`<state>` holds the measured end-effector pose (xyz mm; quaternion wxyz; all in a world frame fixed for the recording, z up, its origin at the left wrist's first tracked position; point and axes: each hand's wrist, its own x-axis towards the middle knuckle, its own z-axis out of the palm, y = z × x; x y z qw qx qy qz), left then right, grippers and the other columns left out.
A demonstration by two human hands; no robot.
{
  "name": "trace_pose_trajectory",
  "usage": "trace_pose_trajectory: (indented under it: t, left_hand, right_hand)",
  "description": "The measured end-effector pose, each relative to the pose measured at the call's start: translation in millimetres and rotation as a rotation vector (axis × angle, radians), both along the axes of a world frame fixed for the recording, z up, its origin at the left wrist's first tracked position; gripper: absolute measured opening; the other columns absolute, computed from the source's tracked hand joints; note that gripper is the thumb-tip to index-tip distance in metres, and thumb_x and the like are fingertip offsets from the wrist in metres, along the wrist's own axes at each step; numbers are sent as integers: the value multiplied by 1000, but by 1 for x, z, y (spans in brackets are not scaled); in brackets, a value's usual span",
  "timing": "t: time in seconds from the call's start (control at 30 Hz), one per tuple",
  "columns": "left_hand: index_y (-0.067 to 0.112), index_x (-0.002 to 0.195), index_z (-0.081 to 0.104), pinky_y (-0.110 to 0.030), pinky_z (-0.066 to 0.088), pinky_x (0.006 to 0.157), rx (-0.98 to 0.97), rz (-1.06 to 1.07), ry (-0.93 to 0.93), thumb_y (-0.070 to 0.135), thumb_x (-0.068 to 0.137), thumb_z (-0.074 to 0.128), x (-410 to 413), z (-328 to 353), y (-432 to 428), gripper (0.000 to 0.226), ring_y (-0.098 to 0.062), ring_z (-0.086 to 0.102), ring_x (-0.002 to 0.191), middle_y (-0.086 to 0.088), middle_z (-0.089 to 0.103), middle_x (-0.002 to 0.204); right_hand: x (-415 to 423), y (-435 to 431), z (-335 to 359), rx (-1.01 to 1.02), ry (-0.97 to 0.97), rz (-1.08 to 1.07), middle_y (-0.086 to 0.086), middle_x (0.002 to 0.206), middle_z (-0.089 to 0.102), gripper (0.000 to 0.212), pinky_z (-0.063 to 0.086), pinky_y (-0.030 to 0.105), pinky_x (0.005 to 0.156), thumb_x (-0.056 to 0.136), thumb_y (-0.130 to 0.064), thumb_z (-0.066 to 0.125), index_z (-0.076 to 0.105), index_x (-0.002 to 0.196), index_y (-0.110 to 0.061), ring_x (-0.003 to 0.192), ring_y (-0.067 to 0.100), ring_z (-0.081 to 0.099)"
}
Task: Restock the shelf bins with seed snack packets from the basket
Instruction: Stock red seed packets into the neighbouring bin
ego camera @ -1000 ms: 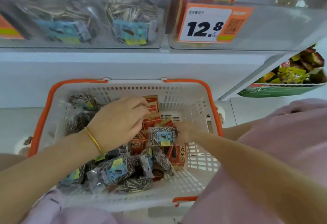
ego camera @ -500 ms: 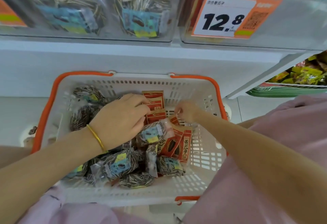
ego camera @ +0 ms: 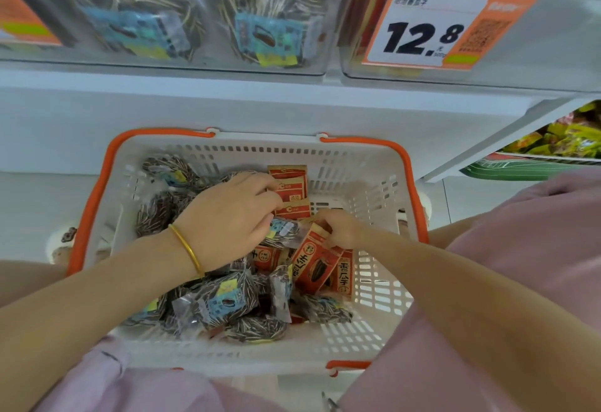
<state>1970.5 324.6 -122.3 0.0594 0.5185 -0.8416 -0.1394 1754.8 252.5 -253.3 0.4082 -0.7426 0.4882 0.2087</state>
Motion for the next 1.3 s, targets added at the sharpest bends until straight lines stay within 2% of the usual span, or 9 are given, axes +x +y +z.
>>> trace_pose_trajectory:
  t: [0.23,0.4,0.47,0.53,0.63,0.83,1.07,1.2,1.3]
  left_hand:
    - [19,113,61,-31,43,97,131,53,26,23,95,44,-5,-1,-2,25,-14,46,116,3,52,124]
    - [15,137,39,-20,38,92,473,269,51,28,96,47,-17,-6,-5,44,-11,50,109,-1,49,130]
    - [12,135,37,-25,49,82,668,396,167,34,92,54,-20,-14,-5,51,-14,58,100,-3,56,124]
    - [13,114,51,-24,51,68,829,513,359,27,89,60,-25,-18,-2,30,-12,60,85,-1,62,103]
    - [13,96,55,-33,56,77,948,760,774,3,86,62,-31,-12,-1,15,-17,65,85,-6,66,94]
    - [8,103,57,-39,55,73,725,933,961,-2,87,59,-12,6,-18,18,-23,65,89,-12,67,98]
    - [19,79,53,-41,53,76,403,938,740,3,88,60,11,10,-27,19,-28,63,91,-12,64,98]
    - [10,108,55,-30,43,72,113,676,334,13,87,62,17,16,-31,22,-19,52,86,-1,53,94]
    - [13,103,60,-25,43,73,101,517,298,21,87,62,-1,18,-25,17,-14,53,83,5,55,89]
  right_hand:
    - [-12,-13,59,-62,26,0,4,101,66,17,43,22,79,88,-12,62,66,103,-7,96,18,60]
    - [-38,-15,110,-89,-164,-262,3,87,68,5,55,27,78,89,-12,60,65,89,-10,85,16,66]
    - [-46,-9,130,-19,-322,-410,1,83,68,7,54,17,65,90,-9,58,63,86,-10,74,7,66]
    - [-49,-3,140,89,-464,-547,4,85,69,8,56,23,69,91,-7,58,61,85,-10,77,12,69]
    - [-47,1,136,169,-543,-699,8,85,69,5,59,36,75,89,-5,59,58,86,-7,77,21,69]
    - [-46,3,128,317,-618,-774,18,102,70,33,59,35,74,79,-3,70,60,110,1,87,26,71]
    - [-48,6,122,333,-559,-729,11,88,70,26,60,29,71,79,5,67,61,104,0,75,17,71]
    - [-47,4,139,134,-466,-569,4,77,70,9,57,25,66,78,-3,72,67,82,-9,69,13,68]
    - [-32,7,154,12,-526,-408,1,77,70,11,55,26,69,76,-4,74,70,75,-14,70,13,66]
